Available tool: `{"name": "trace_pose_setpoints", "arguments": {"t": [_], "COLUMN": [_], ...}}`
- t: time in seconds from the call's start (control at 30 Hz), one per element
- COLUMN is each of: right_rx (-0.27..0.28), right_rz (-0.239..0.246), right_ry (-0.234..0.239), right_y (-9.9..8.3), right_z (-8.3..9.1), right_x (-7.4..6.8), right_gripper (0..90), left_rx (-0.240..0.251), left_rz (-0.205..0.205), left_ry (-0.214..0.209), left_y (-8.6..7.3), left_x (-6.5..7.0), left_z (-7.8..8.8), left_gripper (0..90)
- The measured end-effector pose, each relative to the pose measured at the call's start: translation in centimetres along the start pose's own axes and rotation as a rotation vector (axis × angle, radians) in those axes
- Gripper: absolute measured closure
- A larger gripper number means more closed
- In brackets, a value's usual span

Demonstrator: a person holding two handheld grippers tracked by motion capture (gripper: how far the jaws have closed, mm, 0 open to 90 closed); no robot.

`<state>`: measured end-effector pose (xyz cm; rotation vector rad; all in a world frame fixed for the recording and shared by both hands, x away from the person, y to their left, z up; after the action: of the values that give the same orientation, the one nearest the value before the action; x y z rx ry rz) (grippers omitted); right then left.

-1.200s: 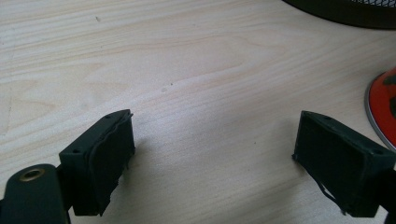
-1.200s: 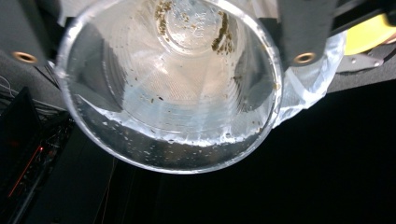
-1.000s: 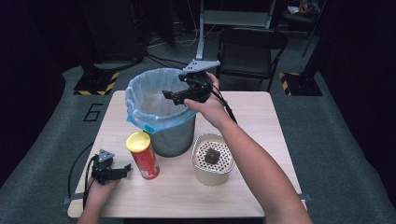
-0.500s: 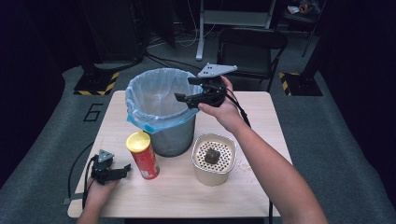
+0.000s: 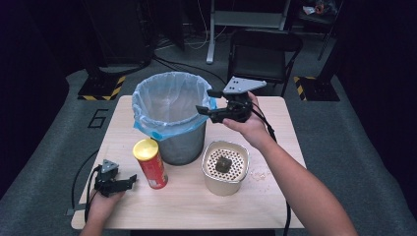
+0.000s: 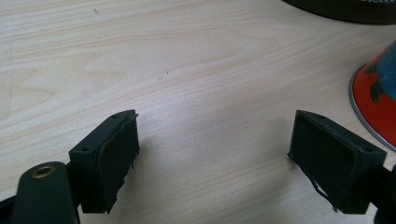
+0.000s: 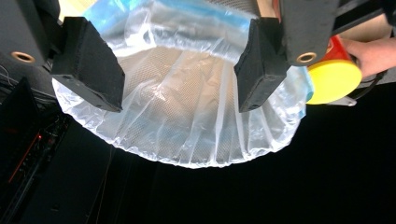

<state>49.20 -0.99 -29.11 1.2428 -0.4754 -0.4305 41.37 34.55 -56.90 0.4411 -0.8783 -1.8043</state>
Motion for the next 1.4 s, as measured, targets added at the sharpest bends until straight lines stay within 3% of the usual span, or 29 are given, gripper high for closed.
{"name": "trace_pose_setpoints", "arguments": {"t": [0.17,0.47,0.6,0.63,0.77,0.87,1.1,1.4], "right_rx": [0.021,-0.002,-0.021,-0.022,-0.044,-0.048,-0.060,-0.072], "right_rz": [-0.002,-0.058,-0.077,-0.078,-0.089,-0.083,-0.098,-0.118], "right_ry": [0.009,-0.066,-0.091,-0.096,-0.122,-0.130,-0.145,-0.151], "right_y": [-0.9,-5.3,-7.0,-7.3,-8.6,-9.4,-10.7,-11.6], "right_z": [1.9,5.7,6.6,6.7,7.1,7.2,7.2,7.4], "right_x": [0.0,1.3,1.7,1.8,2.1,2.2,2.2,2.2], "right_gripper": [32.0,32.4,32.4,32.3,32.2,32.0,31.2,31.3], "left_rx": [-0.003,0.000,0.000,-0.007,0.011,0.035,0.048,0.078], "left_rz": [0.007,0.032,0.029,0.005,-0.004,0.010,-0.007,-0.038], "left_ry": [-0.013,-0.022,-0.056,-0.052,-0.051,-0.083,-0.130,-0.218], "left_y": [-0.1,0.8,1.6,1.8,2.2,2.5,2.3,3.6], "left_x": [0.0,0.3,1.0,1.1,1.5,2.1,3.5,6.8], "left_z": [0.2,1.6,2.9,3.3,4.4,5.2,5.8,6.0], "left_gripper": [15.3,13.9,12.0,11.8,11.6,11.5,11.6,11.6]}}
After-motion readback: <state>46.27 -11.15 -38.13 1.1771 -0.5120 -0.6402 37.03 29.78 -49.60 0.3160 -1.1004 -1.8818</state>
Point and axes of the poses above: each handheld gripper's, and its own axes: z roughly backward along the jaws, y roughly out of its top, x roughly to its right, the point moved 6 cm from there along -z, roughly forward along the jaws, and after that the axes turned 6 degrees about -y, right-handed, at the moved point
